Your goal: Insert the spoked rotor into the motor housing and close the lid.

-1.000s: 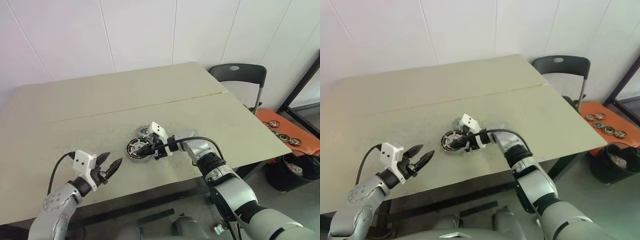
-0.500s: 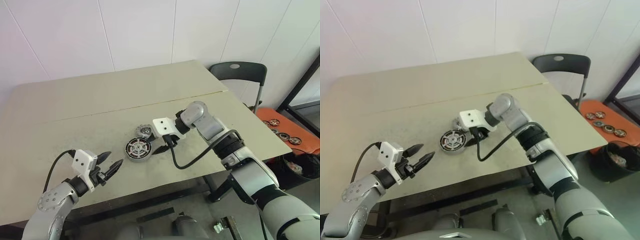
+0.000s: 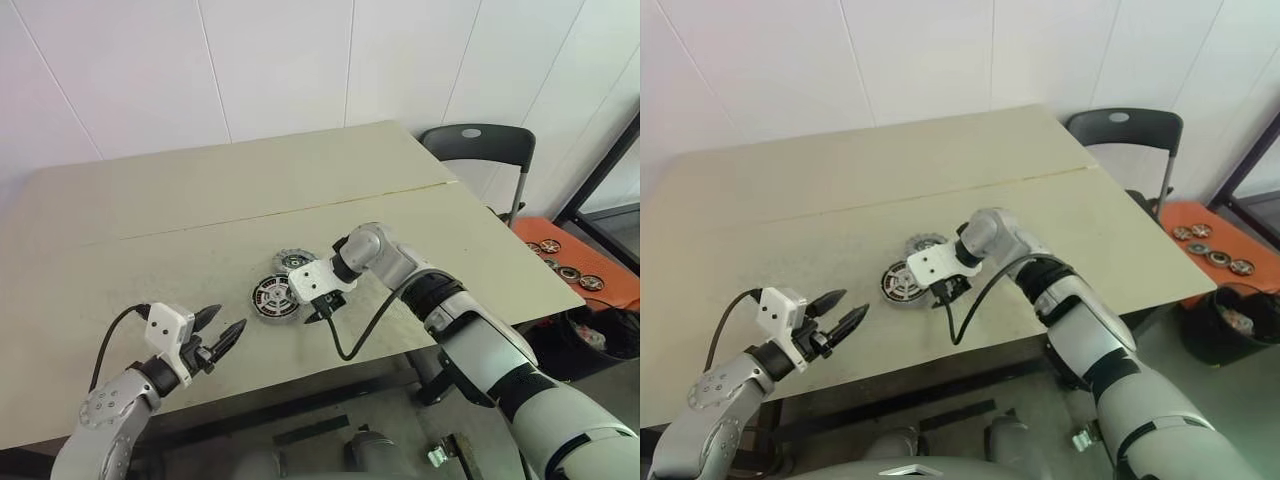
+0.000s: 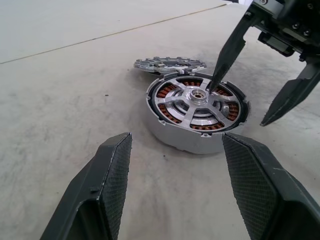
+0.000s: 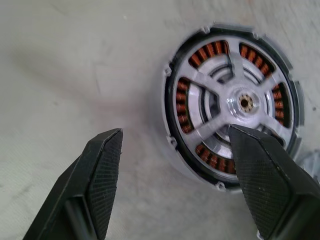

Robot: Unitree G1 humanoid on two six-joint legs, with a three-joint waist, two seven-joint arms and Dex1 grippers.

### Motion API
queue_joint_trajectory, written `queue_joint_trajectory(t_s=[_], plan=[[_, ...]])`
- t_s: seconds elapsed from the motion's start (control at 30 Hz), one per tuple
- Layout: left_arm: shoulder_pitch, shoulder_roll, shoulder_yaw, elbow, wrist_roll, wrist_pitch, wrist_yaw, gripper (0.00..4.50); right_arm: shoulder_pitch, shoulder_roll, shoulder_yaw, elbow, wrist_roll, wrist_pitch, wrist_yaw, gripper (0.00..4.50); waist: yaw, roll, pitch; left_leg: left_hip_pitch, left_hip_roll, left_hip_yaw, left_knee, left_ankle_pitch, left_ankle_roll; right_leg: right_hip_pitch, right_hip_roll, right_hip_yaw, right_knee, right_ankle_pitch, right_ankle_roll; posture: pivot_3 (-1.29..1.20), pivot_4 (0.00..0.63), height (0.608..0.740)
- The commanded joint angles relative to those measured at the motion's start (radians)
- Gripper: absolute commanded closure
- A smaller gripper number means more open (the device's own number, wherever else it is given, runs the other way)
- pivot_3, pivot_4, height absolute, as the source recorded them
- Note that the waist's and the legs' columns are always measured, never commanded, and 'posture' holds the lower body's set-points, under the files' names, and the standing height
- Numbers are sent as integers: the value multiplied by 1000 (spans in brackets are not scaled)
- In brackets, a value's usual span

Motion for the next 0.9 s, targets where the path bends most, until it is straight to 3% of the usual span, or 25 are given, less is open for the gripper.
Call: queue_joint_trajectory(t_s=[0.03,0.37,0.7,0.9], plan=[[-14,-5,-14,-13,8,-22,3,1432,-44,2,-1,35,-37,-41,-50,1168,0,0,0,0,0,0,0,0,0,0,0,0,0,0,0,0,0,740],[-31,-1,-27,-1,11,-18,5,1432,-51,8,-4,92,-75,-85,-88,4170,-1,0,0,8,0,0,0,0,0,7,0,0,1,0,0,0,0,740],[-38,-1,-33,8,23,-19,8,1432,-52,16,-15,78,-62,-89,-69,4170,-1,0,0,15,0,0,-1,0,0,13,0,1,0,-2,2,0,0,740],[-28,4,-21,-3,17,-18,-2,1432,-25,-11,-22,-15,-3,-57,84,4170,0,0,0,14,0,0,-2,0,0,13,0,1,0,0,0,0,0,740]])
